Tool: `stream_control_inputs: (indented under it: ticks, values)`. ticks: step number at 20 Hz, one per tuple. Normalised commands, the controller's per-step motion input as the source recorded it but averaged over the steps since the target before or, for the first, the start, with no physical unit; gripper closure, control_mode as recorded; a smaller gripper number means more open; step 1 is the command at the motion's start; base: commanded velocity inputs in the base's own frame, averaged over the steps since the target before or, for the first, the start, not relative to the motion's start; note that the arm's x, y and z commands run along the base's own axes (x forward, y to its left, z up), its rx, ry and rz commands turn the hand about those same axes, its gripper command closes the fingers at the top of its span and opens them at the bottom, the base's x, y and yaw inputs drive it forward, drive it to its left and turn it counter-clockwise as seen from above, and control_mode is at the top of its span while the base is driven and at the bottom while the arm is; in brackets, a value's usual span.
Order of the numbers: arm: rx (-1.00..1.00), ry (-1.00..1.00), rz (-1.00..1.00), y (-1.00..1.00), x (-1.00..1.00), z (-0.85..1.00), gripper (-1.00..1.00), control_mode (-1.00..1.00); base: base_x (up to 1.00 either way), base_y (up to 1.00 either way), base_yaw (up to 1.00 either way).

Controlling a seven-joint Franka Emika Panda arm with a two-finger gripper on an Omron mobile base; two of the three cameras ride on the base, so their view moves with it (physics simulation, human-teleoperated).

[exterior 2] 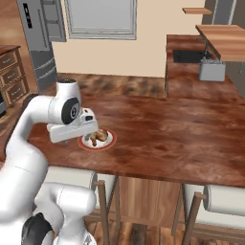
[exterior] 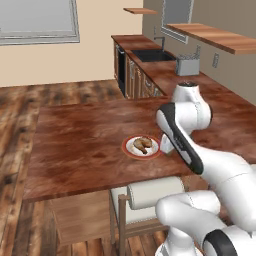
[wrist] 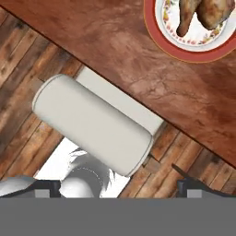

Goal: Take the chicken drumstick from the fridge and place it on the digital scale on the counter by the fridge. Wait a few seconds for a reading, then move it to the plate on the dining counter.

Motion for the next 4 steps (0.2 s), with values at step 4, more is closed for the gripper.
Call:
stream_control_inputs:
  ticks: [4]
  values:
    - [0.0, -0.31, 0.16, -0.05, -1.0, 0.41, -1.0, -1.0, 0.0, 0.0, 0.0]
